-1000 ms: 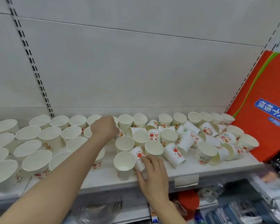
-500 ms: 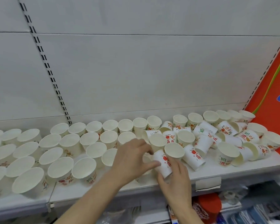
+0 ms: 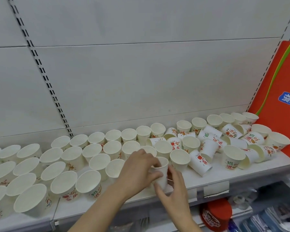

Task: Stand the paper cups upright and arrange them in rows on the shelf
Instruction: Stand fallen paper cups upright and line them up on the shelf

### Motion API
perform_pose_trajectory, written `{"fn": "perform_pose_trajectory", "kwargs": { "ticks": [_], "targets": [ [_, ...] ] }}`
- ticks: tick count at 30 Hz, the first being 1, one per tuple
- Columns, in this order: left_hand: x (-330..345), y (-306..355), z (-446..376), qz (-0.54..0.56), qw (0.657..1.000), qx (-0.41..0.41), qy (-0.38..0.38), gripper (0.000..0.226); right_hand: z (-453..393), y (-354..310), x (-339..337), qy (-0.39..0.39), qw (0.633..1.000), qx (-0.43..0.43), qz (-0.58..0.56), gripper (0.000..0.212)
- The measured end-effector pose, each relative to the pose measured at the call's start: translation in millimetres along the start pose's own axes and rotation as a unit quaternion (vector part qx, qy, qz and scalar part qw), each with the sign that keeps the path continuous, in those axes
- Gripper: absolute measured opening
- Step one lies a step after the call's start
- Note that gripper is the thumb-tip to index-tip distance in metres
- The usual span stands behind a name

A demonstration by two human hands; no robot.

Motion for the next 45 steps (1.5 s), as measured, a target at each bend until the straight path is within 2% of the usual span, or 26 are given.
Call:
{"fn": "perform_pose_trajectory", "kwargs": {
  "ticks": [2,5,7,9,13,14,16,19,22,24,29,32,36,39,40,42,45],
  "targets": [
    [9.0,3.1,0.3,-0.042,0.999,0.028,-0.013,0.028,0.7,0.3,-8.4,-0.015,0.999,-0.019,0.023,0.063],
    [29.6,1.0,11.3,-0.099,0.993,0.066,0.009,0.03,3.2,6.8,-32.2,0.005,0.993,-0.074,0.092,0.053],
    [39.5,-3.1,15.9,-0.145,0.987,0.073,0.014,0.031,1.4,12.7,-47.3,0.016,0.981,-0.118,0.152,0.046],
    [42.0,-6.0,17.6,-0.133,0.989,0.062,0.021,0.03,-7.6,19.6,-60.4,0.022,0.964,-0.172,0.202,0.039],
    [18.2,-5.9,-5.3,-0.025,0.995,-0.054,0.081,0.031,-52.2,22.6,-84.5,0.044,0.929,-0.251,0.27,0.029],
    [10.7,-7.9,-20.0,-0.021,0.99,-0.102,0.096,0.025,-68.1,21.3,-89.1,0.046,0.923,-0.261,0.281,0.027],
    [2.8,-15.6,-55.2,-0.054,0.976,-0.2,0.068,0.022,-103.5,20.5,-94.1,0.037,0.916,-0.274,0.29,0.025],
    [11.4,-23.5,-104.2,-0.109,0.938,-0.326,-0.052,0.031,-158.2,25.2,-94.8,-0.005,0.909,-0.273,0.315,0.021],
    [30.3,-24.3,-129.5,-0.112,0.904,-0.395,-0.121,0.029,-200.5,36.1,-91.5,-0.088,0.901,-0.238,0.353,0.013],
    [40.3,-25.7,-134.5,-0.088,0.888,-0.432,-0.13,0.025,-220.0,43.8,-87.5,-0.166,0.883,-0.231,0.374,0.018],
    [46.4,-35.7,-131.7,0.019,0.845,-0.529,-0.077,0.023,-252.8,47.3,-76.6,-0.33,0.788,-0.319,0.41,0.046],
    [39.1,-41.9,-129.5,-0.014,0.861,-0.505,-0.056,0.021,-267.1,41.4,-74.3,-0.388,0.733,-0.371,0.417,0.046],
    [32.1,-36.2,-119.1,-0.178,0.905,-0.385,-0.027,0.011,-275.4,42.3,-66.5,-0.436,0.644,-0.451,0.438,0.031],
    [36.9,-31.1,-110.1,-0.254,0.916,-0.31,-0.03,0.014,-282.0,52.1,-63.7,-0.46,0.601,-0.483,0.44,0.041],
    [38.2,-30.0,-107.7,-0.245,0.92,-0.306,-0.032,0.017,-283.4,53.9,-63.9,-0.46,0.589,-0.492,0.447,0.036],
    [39.2,-28.8,-104.2,-0.196,0.93,-0.31,-0.004,0.023,-286.6,51.3,-67.5,-0.437,0.592,-0.503,0.453,0.021],
    [41.7,-20.5,-106.5,-0.121,0.954,-0.259,0.09,0.018,-291.2,47.5,-67.3,-0.4,0.655,-0.49,0.413,0.024]
  ]
}}
Point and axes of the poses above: each hand's wrist, its own z-axis away from the middle knuckle, its own x-axis out of the palm, y = z × x, the point moved 1 cm from there along -z, towards the middle knuckle, and after that the axes turned 4 degrees about -z, right-handed, at the moved point
